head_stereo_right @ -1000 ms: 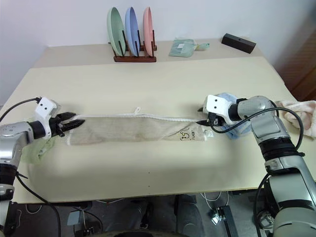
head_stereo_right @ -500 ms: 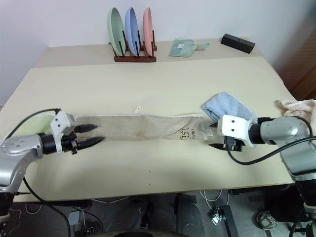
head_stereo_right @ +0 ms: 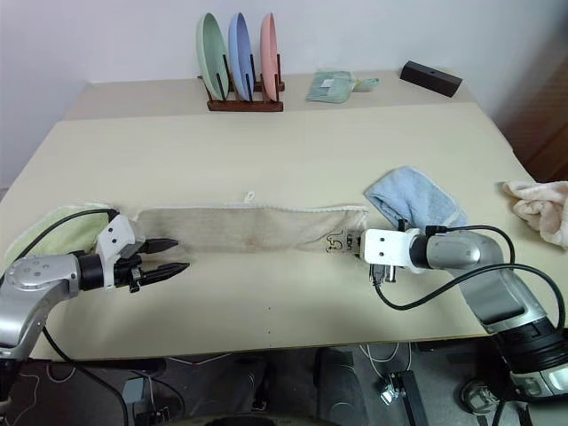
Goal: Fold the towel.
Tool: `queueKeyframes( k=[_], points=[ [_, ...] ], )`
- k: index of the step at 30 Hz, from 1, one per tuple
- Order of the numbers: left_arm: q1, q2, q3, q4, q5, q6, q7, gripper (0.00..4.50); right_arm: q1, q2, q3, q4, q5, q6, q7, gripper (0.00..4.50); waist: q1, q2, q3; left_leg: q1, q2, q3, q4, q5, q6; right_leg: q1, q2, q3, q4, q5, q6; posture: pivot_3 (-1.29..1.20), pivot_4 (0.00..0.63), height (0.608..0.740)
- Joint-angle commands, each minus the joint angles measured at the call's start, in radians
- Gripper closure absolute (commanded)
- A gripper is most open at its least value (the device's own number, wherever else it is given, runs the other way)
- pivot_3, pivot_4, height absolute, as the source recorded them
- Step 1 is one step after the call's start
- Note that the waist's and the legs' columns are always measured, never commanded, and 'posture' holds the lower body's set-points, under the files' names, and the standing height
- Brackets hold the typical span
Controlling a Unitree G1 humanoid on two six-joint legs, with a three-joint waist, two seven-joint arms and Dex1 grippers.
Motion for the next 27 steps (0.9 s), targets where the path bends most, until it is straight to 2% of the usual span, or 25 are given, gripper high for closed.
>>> queueKeyframes(
  k=[1, 7, 12, 15, 17, 20, 24, 27],
  points=[
    [0.009, 0.009, 0.031, -0.022, 0.004, -0.028, 0.004, 1.64, -0.011, -0.05, -0.054, -0.012, 0.0, -0.003, 0.008, 4.45, 0.002, 0.0, 0.0, 0.0, 0.0, 0.0, 0.0, 0.0, 0.0, 0.0, 0.0, 0.0, 0.0, 0.0, 0.0, 0.0, 0.15, 0.737],
    [0.004, 0.01, 0.024, -0.006, 0.008, -0.04, 0.003, 1.64, 0.057, -0.162, -0.121, -0.058, 0.017, 0.007, 0.065, 4.45, 0.001, 0.0, 0.0, 0.0, 0.0, 0.0, 0.0, 0.0, 0.0, 0.001, 0.0, 0.0, -0.001, 0.0, 0.0, 0.0, 0.15, 0.737],
    [-0.016, 0.002, 0.003, 0.013, 0.019, -0.048, 0.001, 1.64, 0.074, -0.173, -0.13, -0.094, 0.013, 0.04, 0.072, 4.45, -0.001, 0.0, 0.0, 0.0, 0.0, 0.0, 0.0, 0.0, 0.0, 0.0, 0.0, 0.0, 0.0, 0.0, 0.0, 0.0, 0.15, 0.737],
    [-0.027, -0.005, -0.004, 0.016, 0.019, -0.045, 0.002, 1.64, 0.09, -0.168, -0.157, -0.13, 0.063, 0.114, 0.093, 3.62, 0.002, 0.0, 0.0, 0.0, 0.0, 0.0, 0.0, 0.0, 0.0, 0.0, 0.0, 0.0, 0.0, 0.0, 0.0, 0.0, 0.15, 0.737],
    [-0.03, -0.008, -0.009, 0.018, 0.021, -0.046, 0.002, 1.64, 0.118, -0.156, -0.208, -0.159, 0.119, 0.173, 0.091, 2.68, 0.005, 0.0, 0.0, 0.0, 0.0, 0.0, 0.0, 0.0, 0.0, 0.001, 0.0, 0.0, -0.001, 0.0, 0.0, 0.0, 0.15, 0.737],
    [-0.037, -0.014, -0.019, 0.019, 0.023, -0.047, 0.0, 1.64, 0.181, -0.121, -0.344, -0.219, 0.283, 0.344, 0.11, 1.26, 0.007, 0.0, 0.0, 0.0, 0.0, 0.0, 0.0, 0.0, 0.0, 0.001, 0.0, 0.0, -0.001, 0.0, 0.0, 0.0, 0.15, 0.737],
    [-0.065, -0.035, -0.037, 0.022, 0.018, -0.045, 0.01, 1.64, 0.238, -0.076, -0.511, -0.274, 0.463, 0.545, 0.102, 1.26, 0.016, 0.0, 0.0, 0.0, 0.0, 0.0, 0.0, 0.0, 0.001, 0.001, 0.0, 0.0, -0.001, 0.0, 0.0, 0.0, 0.15, 0.737],
    [-0.095, -0.067, -0.054, 0.014, 0.006, -0.036, 0.021, 1.64, 0.27, 0.0, -0.627, -0.341, 0.671, 0.761, 0.066, 1.26, 0.027, 0.0, 0.0, 0.001, 0.0, 0.0, 0.0, 0.0, 0.001, 0.002, 0.0, 0.0, -0.001, 0.0, 0.0, 0.0, 0.15, 0.737]
  ],
)
